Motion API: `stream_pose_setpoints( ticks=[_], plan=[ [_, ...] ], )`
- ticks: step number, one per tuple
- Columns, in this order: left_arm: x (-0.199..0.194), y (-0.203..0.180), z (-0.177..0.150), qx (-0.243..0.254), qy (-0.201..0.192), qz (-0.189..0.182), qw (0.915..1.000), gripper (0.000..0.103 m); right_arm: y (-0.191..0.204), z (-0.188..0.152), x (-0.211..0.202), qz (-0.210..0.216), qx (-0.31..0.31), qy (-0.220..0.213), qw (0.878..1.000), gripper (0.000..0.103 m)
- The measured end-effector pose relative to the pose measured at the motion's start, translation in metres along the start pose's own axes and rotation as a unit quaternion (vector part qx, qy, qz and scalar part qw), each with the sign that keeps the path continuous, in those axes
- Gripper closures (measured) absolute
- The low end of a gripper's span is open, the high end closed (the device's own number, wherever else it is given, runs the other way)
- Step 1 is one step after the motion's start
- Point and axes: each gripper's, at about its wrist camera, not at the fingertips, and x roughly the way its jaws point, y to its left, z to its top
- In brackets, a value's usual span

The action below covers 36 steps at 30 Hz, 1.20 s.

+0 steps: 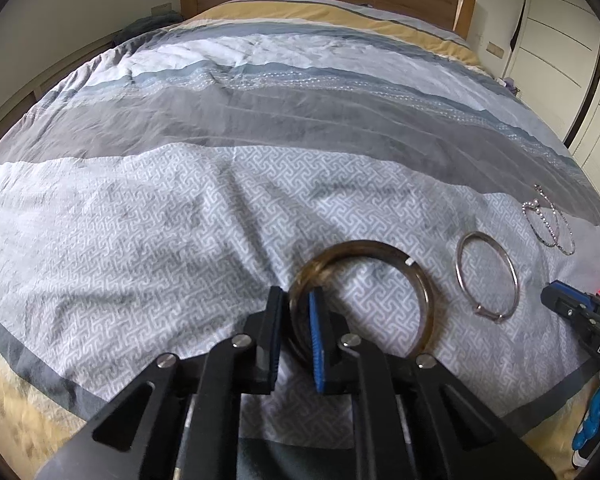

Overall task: Organize jewelry
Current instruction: 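Grasp the dark tortoiseshell bangle with the left tool while the right tool grasps the small silver ring, then carry the tortoiseshell bangle and silver ring into the red box with both tools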

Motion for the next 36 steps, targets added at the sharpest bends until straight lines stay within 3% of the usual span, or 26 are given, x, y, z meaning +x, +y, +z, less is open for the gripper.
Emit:
stream_pose_setpoints(
  ticks=[14,29,36],
  plan=[
    [-0.043,-0.015,-0.011,0.017,-0.014,0.008,0.9997,0.094,0.012,-0.011,-0.043,0.011,-0.009,-0.008,1.0,0.083],
    [-0.133,-0.047,-0.026,0.048,-0.057,-0.013,0.9971,0.094,0.035,-0.025,-0.141,0.022,-0.035,-0.054,0.998,0.083],
    [-0.167,-0.077,-0.029,0.066,-0.075,-0.032,0.9945,0.094,0.027,-0.034,-0.186,0.013,-0.038,-0.076,0.996,0.083]
  ],
)
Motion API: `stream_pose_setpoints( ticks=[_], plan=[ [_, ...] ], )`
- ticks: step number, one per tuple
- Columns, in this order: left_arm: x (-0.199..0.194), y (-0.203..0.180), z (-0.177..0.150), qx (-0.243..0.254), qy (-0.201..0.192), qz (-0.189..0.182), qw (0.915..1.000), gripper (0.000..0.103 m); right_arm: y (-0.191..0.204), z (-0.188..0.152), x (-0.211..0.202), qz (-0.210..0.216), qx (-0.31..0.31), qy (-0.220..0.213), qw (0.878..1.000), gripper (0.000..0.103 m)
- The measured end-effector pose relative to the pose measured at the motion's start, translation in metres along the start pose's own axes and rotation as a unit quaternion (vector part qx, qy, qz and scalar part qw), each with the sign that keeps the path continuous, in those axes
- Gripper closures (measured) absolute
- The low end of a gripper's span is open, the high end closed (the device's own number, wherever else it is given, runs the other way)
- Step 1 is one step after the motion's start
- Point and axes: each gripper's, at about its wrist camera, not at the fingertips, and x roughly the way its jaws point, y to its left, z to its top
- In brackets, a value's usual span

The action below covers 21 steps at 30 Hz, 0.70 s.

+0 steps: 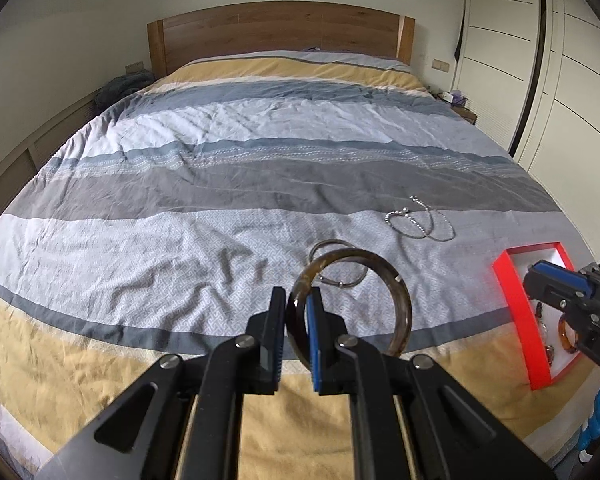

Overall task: Organize jewelry
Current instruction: 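Carry the tortoiseshell bangle and silver ring into the red box with both tools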

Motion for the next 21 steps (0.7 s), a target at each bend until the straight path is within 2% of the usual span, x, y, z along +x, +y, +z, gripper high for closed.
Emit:
stream_pose_setpoints(
  ticks=[8,21],
  plan=[
    [-0.017,-0.064,0.009,0.03,-0.009,-0.039,0.9988,0.094,-0.044,-0.011,-0.038,-0.027,0.02,-0.016,0.999,0.083],
    [-0.008,-0.188,0.011,0.091,0.004,-0.1,0.9908,0.094,-0.151,-0.042,-0.074,-0.083,0.075,-0.026,0.993,0.083]
  ],
)
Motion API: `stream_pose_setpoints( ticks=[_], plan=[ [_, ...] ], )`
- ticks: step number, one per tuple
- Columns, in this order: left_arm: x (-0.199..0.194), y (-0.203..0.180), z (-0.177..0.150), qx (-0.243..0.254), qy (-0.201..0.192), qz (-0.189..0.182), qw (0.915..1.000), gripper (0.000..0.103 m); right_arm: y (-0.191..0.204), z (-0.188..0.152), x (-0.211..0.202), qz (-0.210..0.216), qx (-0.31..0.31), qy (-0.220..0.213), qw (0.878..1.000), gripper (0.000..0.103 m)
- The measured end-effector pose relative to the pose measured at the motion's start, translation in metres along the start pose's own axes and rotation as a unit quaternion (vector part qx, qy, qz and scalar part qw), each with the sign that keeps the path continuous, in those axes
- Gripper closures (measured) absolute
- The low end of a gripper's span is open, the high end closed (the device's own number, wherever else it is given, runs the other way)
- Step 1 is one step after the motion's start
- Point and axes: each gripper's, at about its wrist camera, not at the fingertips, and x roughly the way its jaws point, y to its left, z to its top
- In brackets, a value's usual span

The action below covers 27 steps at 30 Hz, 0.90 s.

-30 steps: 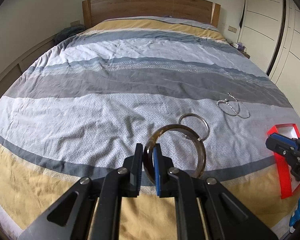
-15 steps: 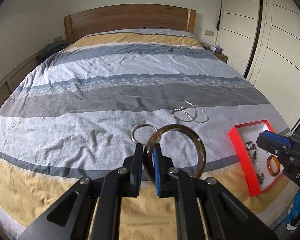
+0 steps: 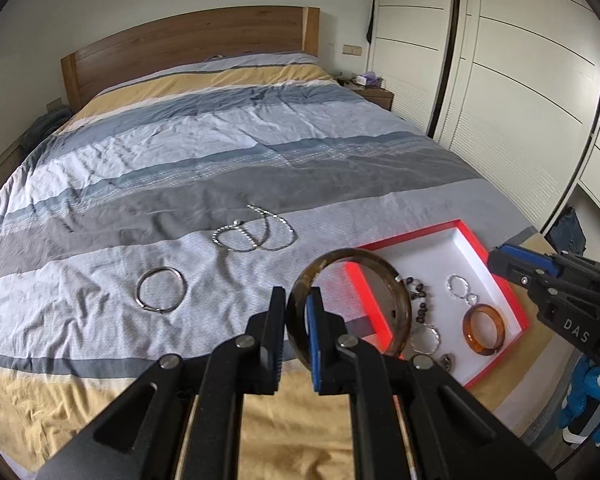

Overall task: Organize jewelry
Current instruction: 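Carry the tortoiseshell bangle and silver ring into the red box with both tools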

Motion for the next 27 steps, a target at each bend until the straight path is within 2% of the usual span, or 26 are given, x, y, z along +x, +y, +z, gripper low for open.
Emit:
stream_pose_setpoints(
  ticks=[7,13,21,27],
  plan=[
    [0.038,-0.053,0.006,0.031,0.022,-0.026,0.9989,0.094,-0.054,-0.011,0.017,-0.02,0.032,0.015,0.999,0.083],
    [0.078,-0.084,0.007,0.049,0.042,-0.036,0.9972,0.094,-0.083,-0.014,0.047,-0.027,0.043,0.038,0.998,0.083],
    [0.134,-0.095,0.006,0.05,0.07,-0.022,0.9961,0.094,-0.1,-0.012,0.095,-0.029,0.038,0.07,0.996,0.083],
    [0.157,-0.096,-0.001,0.047,0.089,-0.017,0.9948,0.094,-0.108,-0.012,0.123,-0.04,0.03,0.097,0.994,0.083]
  ],
)
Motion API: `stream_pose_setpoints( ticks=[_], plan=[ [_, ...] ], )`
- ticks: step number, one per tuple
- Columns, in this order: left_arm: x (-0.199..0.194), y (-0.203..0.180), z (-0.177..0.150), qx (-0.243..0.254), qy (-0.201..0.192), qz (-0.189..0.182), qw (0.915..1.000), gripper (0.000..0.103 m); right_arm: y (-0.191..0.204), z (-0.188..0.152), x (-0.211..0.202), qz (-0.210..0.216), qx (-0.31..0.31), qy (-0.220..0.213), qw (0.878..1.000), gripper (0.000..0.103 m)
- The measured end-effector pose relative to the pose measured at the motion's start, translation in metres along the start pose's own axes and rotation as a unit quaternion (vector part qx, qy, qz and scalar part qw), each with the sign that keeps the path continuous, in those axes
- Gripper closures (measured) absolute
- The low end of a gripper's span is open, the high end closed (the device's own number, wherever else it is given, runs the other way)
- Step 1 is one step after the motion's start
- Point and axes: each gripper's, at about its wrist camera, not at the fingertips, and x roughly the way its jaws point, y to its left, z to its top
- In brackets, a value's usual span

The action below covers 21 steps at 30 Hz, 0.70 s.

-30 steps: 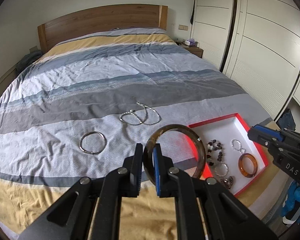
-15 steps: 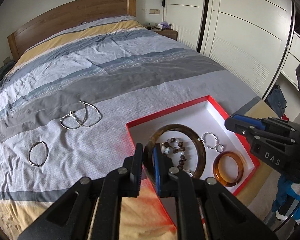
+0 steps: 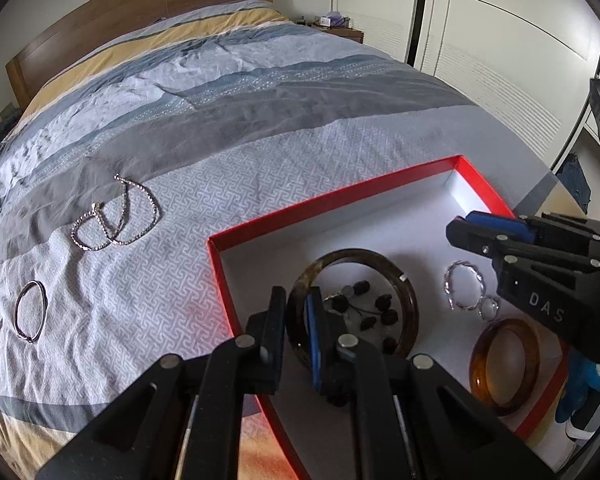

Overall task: Organize jewelry
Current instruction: 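Carry the tortoiseshell bangle and silver ring into the red box with both tools, then open both tools to release the pieces and pull back from the box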

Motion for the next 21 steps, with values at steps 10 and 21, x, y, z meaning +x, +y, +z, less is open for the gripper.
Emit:
stream_pose_setpoints(
  ticks=[10,21],
  plan=[
    [0.009,-0.004,-0.001,0.001,0.001,0.004,1.0,0.093,0.003,0.0,0.013,-0.024,-0.024,0.021,0.999,0.083],
    [0.003,0.0,0.0,-0.01,0.007,-0.001,0.9999,0.092,0.005,-0.002,0.008,-0.036,-0.024,0.029,0.999,0.071]
  ],
)
